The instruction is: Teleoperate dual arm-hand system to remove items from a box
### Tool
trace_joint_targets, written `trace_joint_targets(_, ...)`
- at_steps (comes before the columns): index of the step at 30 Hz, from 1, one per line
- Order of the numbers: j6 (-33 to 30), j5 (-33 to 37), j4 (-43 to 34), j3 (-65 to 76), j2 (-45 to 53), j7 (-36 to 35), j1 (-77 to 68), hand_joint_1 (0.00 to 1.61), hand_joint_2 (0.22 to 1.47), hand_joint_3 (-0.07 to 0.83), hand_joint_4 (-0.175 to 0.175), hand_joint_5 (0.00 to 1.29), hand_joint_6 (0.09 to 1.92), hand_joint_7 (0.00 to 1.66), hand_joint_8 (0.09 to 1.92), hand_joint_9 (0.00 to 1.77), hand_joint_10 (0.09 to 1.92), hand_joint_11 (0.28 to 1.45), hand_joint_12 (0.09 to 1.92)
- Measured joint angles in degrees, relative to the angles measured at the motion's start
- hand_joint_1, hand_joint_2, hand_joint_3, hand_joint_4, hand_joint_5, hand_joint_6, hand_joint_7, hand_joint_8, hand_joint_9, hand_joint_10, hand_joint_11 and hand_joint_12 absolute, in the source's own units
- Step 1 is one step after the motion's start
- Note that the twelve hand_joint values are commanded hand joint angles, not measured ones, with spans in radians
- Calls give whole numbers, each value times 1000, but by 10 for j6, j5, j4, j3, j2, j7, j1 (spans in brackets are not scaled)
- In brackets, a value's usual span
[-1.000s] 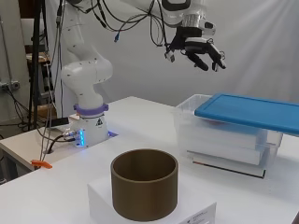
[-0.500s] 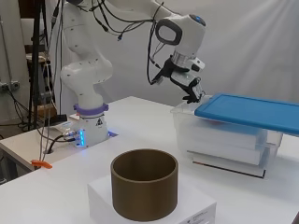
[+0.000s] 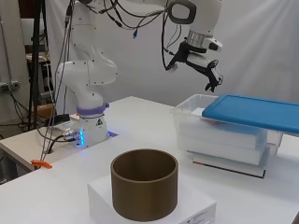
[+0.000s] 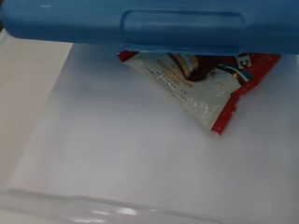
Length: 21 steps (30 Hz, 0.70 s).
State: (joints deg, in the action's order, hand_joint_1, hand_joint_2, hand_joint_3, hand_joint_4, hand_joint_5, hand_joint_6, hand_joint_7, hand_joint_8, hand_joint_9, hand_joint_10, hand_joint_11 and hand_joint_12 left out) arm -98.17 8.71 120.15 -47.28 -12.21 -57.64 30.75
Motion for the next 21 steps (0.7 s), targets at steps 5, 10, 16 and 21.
trace_joint_targets(5, 16, 49, -17, -330, -67, -32, 395, 347, 1319, 1, 175, 892, 1904, 1264, 1920, 1441, 1903, 1077, 1845)
trace_joint_targets(10, 23, 66, -11, -400, -78, -34, 477, 327, 1308, -1, 175, 832, 1862, 1184, 1920, 1377, 1918, 1000, 1815)
trace_joint_targets(16, 68, 112, 17, -352, -102, -43, 370, 176, 1230, -4, 10, 293, 356, 689, 901, 866, 913, 581, 985)
trace_joint_targets(21, 142, 138, -24, -400, -146, -65, 465, 5, 1178, -2, 12, 135, 87, 145, 87, 234, 87, 375, 87)
